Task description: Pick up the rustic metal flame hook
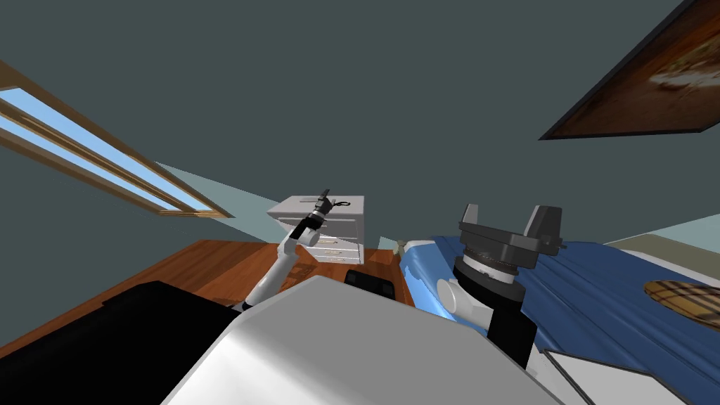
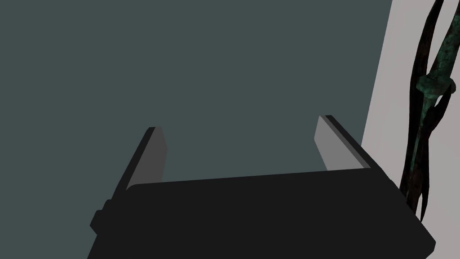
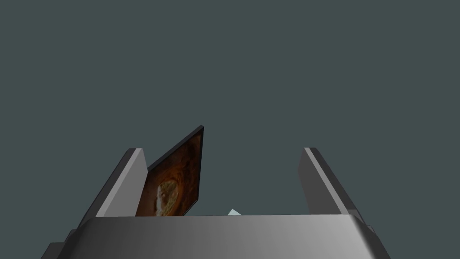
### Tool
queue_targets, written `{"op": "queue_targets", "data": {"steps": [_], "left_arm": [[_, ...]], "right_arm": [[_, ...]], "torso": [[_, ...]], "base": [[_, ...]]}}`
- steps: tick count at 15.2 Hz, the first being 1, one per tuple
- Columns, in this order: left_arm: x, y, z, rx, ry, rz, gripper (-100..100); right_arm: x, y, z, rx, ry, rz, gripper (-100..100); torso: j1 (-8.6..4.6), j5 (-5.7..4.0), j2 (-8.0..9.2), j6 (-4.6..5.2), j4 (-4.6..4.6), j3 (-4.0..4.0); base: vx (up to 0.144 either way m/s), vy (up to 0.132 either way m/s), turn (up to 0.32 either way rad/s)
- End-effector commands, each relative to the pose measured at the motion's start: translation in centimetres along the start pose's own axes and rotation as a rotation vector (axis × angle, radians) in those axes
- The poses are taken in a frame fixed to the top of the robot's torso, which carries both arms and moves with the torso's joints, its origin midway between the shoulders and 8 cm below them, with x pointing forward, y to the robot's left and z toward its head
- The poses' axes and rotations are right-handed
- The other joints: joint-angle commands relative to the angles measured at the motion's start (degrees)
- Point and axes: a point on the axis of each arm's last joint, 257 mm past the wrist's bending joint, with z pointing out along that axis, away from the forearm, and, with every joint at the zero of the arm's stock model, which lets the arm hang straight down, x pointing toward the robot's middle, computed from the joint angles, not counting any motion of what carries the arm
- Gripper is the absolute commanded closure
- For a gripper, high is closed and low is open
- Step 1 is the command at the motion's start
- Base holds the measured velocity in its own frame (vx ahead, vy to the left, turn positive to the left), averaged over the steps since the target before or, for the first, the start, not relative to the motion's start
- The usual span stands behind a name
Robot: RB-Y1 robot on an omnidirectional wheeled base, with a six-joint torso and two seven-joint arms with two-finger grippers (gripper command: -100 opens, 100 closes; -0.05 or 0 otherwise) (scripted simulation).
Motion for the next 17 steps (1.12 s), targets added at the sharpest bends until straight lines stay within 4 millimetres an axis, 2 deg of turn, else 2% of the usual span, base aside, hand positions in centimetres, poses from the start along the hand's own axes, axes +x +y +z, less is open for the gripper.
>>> {"op": "queue_targets", "data": {"steps": [1,3,4,7,8,11,12,14,15,17], "left_arm": [[-0.6,0.5,1.3,-0.039,0.015,-0.020,-100],[-0.6,1.4,1.2,-0.071,0.012,-0.019,-100],[-1.1,1.2,2.4,-0.086,0.025,-0.041,-100],[-1.2,2.3,2.3,-0.132,0.021,-0.037,-100],[-1.8,2.2,3.4,-0.153,0.031,-0.056,-100],[-1.9,3.2,3.3,-0.194,0.026,-0.055,-100],[-2.5,3.1,4.4,-0.222,0.032,-0.073,-100],[-2.6,4.1,4.1,-0.259,0.027,-0.072,-100],[-3.3,3.6,5.3,-0.272,0.031,-0.093,-100],[-3.4,4.6,5.0,-0.316,0.025,-0.089,-100]], "right_arm": [[0.0,0.0,0.0,0.000,0.000,0.000,0],[0.0,0.0,0.0,0.000,0.000,0.000,0],[0.0,0.0,0.0,0.000,0.000,0.000,0],[0.0,0.0,0.0,0.000,0.000,0.000,0],[0.0,0.0,0.0,0.000,0.000,0.000,0],[0.0,0.0,0.0,0.000,0.000,0.000,0],[0.0,0.0,0.0,0.000,0.000,0.000,0],[0.0,0.0,0.0,0.000,0.000,0.000,0],[0.0,0.0,0.0,0.000,0.000,0.000,0],[0.0,0.0,0.0,0.000,0.000,0.000,0]], "torso": [[0.00,0.00,0.00,0.00,0.00,0.00],[0.01,0.00,-0.01,0.03,0.00,-0.01],[0.01,0.00,-0.01,0.01,0.00,0.00],[0.01,0.00,-0.01,0.01,0.00,-0.01],[0.00,0.00,0.00,0.00,0.00,0.00],[0.00,0.00,-0.01,0.01,0.00,-0.01],[-0.01,0.00,0.00,0.00,0.00,0.00],[0.00,-0.01,-0.01,0.03,0.00,0.00],[-0.01,0.00,0.00,0.01,0.00,0.00],[0.00,-0.01,-0.02,0.02,0.00,-0.01]], "base": [[0.002,0.006,-0.069],[0.003,0.010,-0.058],[0.003,0.011,-0.064],[0.003,0.009,-0.042],[0.003,0.006,-0.073],[0.003,0.009,-0.040],[0.001,0.005,-0.066],[0.002,0.009,-0.070],[0.003,0.009,-0.074],[0.003,0.012,-0.062]]}}
